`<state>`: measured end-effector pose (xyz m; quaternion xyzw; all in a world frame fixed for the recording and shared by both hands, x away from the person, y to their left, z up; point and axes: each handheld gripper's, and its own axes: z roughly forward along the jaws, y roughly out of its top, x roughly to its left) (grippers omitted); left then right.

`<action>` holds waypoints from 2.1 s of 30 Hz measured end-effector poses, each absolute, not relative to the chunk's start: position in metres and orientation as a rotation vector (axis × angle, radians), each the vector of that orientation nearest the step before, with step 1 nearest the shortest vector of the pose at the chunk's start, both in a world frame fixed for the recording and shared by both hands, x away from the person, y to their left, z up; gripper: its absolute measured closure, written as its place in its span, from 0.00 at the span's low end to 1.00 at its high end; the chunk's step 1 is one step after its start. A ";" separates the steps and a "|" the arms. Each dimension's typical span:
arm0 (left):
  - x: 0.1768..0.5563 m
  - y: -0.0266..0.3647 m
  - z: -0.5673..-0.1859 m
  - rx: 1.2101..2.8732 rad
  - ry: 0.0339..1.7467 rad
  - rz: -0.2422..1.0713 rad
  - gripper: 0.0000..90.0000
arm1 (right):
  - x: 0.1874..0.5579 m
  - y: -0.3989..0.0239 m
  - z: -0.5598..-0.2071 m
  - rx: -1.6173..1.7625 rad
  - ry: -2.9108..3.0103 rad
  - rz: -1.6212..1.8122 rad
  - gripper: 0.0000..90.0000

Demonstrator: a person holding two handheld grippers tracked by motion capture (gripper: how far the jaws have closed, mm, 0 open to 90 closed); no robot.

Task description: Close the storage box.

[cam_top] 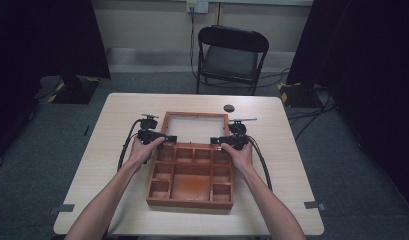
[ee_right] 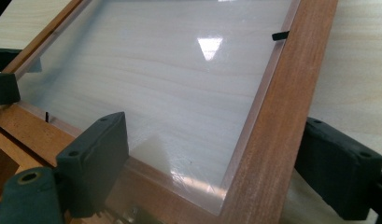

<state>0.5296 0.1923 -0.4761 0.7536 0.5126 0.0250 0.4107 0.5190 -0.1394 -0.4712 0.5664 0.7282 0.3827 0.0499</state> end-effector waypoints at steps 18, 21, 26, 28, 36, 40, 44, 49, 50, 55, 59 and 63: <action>0.527 0.192 -0.467 1.909 1.261 0.113 0.21 | 0.515 -0.139 -0.463 1.633 2.187 1.172 0.21; 0.526 0.194 -0.464 1.893 1.253 0.133 0.25 | 0.515 -0.139 -0.459 1.633 2.169 1.177 0.24; 0.523 0.194 -0.456 1.888 1.234 0.157 0.28 | 0.513 -0.139 -0.451 1.600 2.146 1.206 0.26; 0.522 0.195 -0.453 1.885 1.227 0.159 0.28 | 0.512 -0.140 -0.449 1.607 2.139 1.212 0.27; 0.516 0.204 -0.440 1.875 1.195 0.189 0.35 | 0.509 -0.138 -0.436 1.581 2.114 1.233 0.33; 0.512 0.207 -0.434 1.859 1.191 0.205 0.40 | 0.508 -0.138 -0.431 1.577 2.094 1.252 0.35; 0.507 0.209 -0.431 1.854 1.192 0.223 0.43 | 0.505 -0.138 -0.426 1.570 2.095 1.260 0.36; 0.502 0.212 -0.426 1.833 1.174 0.233 0.48 | 0.502 -0.140 -0.421 1.559 2.096 1.281 0.40; 0.501 0.212 -0.425 1.829 1.170 0.247 0.48 | 0.501 -0.141 -0.420 1.554 2.099 1.292 0.41; 0.496 0.214 -0.418 1.824 1.142 0.267 0.48 | 0.499 -0.143 -0.415 1.524 2.098 1.318 0.45; 0.493 0.214 -0.414 1.822 1.128 0.275 0.49 | 0.495 -0.145 -0.411 1.520 2.098 1.343 0.45; 0.487 0.215 -0.407 1.806 1.113 0.285 0.49 | 0.491 -0.145 -0.407 1.513 2.102 1.354 0.43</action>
